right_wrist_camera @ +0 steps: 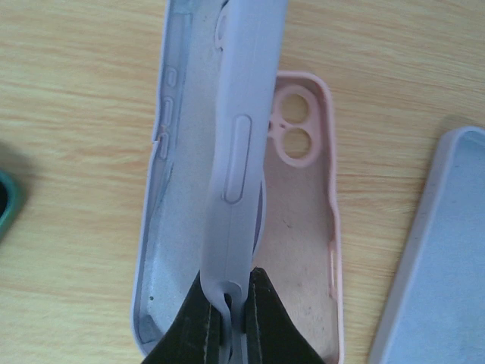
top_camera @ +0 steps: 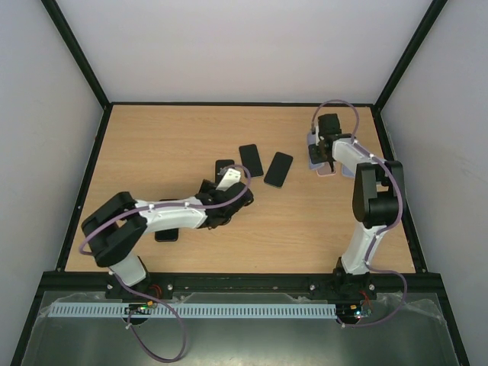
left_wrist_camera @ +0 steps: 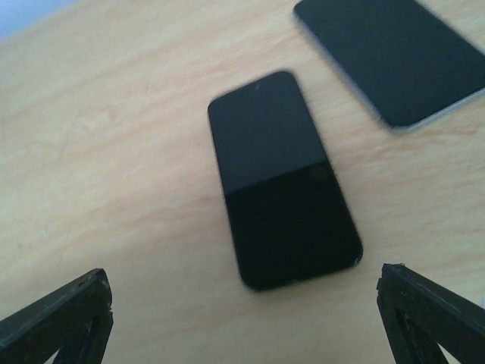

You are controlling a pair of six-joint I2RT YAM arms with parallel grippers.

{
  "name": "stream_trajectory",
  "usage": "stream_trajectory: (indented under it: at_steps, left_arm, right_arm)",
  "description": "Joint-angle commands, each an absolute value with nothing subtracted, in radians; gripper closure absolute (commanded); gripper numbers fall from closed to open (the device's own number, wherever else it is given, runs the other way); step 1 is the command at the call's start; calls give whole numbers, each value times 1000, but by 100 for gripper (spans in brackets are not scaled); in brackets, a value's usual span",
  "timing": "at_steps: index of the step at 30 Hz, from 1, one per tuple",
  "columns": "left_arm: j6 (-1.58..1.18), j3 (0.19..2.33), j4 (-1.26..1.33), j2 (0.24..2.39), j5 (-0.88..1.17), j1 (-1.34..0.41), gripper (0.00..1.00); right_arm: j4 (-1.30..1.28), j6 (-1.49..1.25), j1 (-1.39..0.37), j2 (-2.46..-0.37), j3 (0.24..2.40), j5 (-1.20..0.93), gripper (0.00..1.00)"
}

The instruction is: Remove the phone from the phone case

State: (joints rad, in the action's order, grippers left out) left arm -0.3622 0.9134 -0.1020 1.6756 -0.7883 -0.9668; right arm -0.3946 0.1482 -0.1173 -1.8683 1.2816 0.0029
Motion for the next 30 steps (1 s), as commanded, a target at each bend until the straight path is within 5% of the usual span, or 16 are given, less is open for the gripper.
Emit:
stream_trajectory:
  at_steps: [1, 7, 15, 22, 25, 30]
  left_arm:
    - [-609, 839, -310, 1583, -701, -952, 4]
    - [-763, 735, -424, 1406, -644, -896, 0]
    - [-822, 649, -525, 1153, -484, -719, 0]
    - [-818, 618, -538, 1103, -413, -633, 0]
    - [-848, 600, -540, 1116, -397, -596, 0]
    - [-857, 582, -538, 1137, -388, -558, 0]
  right_arm:
    - [-422, 175, -58, -1895, 1338, 48, 98]
    - [-434, 164, -52, -1855, 1350, 11, 98]
    - [-529, 116, -52, -1825, 1343, -355, 98]
    - [-492, 28, -52, -1900, 1336, -299, 98]
    - [-499, 10, -52, -1921, 1344, -271, 71]
    - [-497, 20, -50, -1822, 1308, -215, 48]
